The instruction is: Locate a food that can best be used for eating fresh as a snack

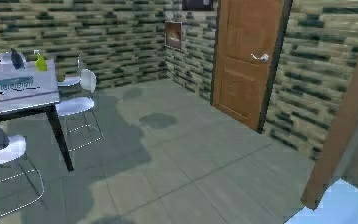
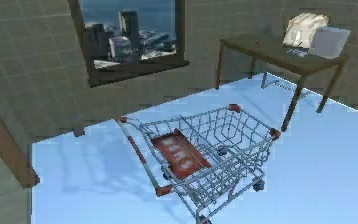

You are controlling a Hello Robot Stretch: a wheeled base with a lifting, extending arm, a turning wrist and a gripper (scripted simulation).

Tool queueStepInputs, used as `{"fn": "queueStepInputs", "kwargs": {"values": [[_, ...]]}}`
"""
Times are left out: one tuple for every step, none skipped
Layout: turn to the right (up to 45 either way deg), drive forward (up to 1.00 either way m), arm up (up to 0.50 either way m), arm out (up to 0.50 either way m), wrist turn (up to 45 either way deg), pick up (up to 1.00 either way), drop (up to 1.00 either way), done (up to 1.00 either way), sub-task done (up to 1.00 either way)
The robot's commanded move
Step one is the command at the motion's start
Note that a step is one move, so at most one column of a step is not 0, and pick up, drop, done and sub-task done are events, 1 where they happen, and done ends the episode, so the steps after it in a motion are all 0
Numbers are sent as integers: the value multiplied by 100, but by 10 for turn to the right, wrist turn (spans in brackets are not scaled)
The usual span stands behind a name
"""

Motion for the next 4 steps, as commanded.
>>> {"fn": "queueStepInputs", "kwargs": {"values": [[-300,0,0,0,0,0,0,0,0],[0,15,0,0,0,0,0,0,0],[-180,0,0,0,0,0,0,0,0],[0,90,0,0,0,0,0,0,0]]}}
